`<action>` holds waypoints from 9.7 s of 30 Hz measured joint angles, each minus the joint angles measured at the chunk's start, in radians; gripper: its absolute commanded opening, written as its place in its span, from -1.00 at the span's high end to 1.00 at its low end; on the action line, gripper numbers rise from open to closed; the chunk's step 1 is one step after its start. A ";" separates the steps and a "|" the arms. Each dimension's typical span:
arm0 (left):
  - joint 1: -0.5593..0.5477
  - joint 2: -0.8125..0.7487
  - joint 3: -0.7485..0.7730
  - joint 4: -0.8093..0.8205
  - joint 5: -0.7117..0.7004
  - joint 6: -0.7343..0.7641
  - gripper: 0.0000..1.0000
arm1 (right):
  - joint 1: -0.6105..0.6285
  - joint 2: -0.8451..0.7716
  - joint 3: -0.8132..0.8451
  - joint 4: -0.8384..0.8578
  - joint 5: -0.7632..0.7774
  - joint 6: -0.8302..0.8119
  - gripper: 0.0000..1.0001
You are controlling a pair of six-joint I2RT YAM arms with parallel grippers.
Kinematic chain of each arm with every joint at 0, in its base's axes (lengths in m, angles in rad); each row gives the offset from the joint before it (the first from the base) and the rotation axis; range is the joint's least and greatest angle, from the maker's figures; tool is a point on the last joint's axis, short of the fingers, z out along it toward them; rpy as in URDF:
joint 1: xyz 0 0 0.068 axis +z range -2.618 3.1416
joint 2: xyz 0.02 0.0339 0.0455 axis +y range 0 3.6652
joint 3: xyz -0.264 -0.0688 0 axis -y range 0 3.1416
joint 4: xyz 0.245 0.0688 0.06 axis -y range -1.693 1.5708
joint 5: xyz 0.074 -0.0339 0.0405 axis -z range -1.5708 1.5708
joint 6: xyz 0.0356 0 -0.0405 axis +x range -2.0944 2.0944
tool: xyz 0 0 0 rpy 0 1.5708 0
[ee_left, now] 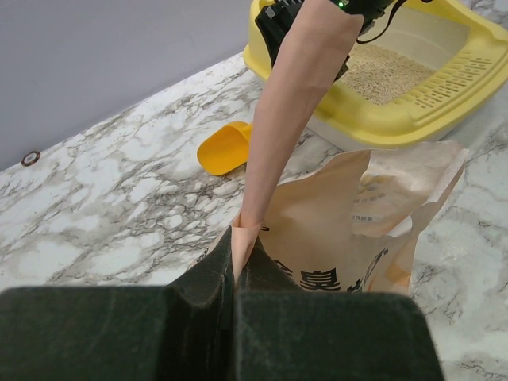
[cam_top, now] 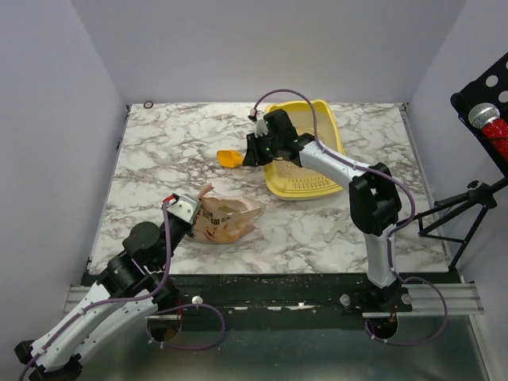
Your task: Fill the litter box with clean litter
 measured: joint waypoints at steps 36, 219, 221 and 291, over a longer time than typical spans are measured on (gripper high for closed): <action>0.000 0.008 0.000 0.006 0.026 -0.001 1.00 | 0.008 -0.780 -0.485 -0.068 0.237 0.006 -0.27; 0.234 1.078 -0.164 1.518 1.161 -0.639 0.52 | -0.272 -1.473 -1.398 0.571 -0.495 0.167 0.99; 0.232 1.029 -0.186 1.521 1.146 -0.644 0.63 | -0.272 -1.478 -1.398 0.556 -0.494 0.168 0.99; 0.174 0.618 -0.277 1.180 0.965 -0.698 1.00 | -0.275 -1.421 -1.336 0.416 -0.520 0.322 0.99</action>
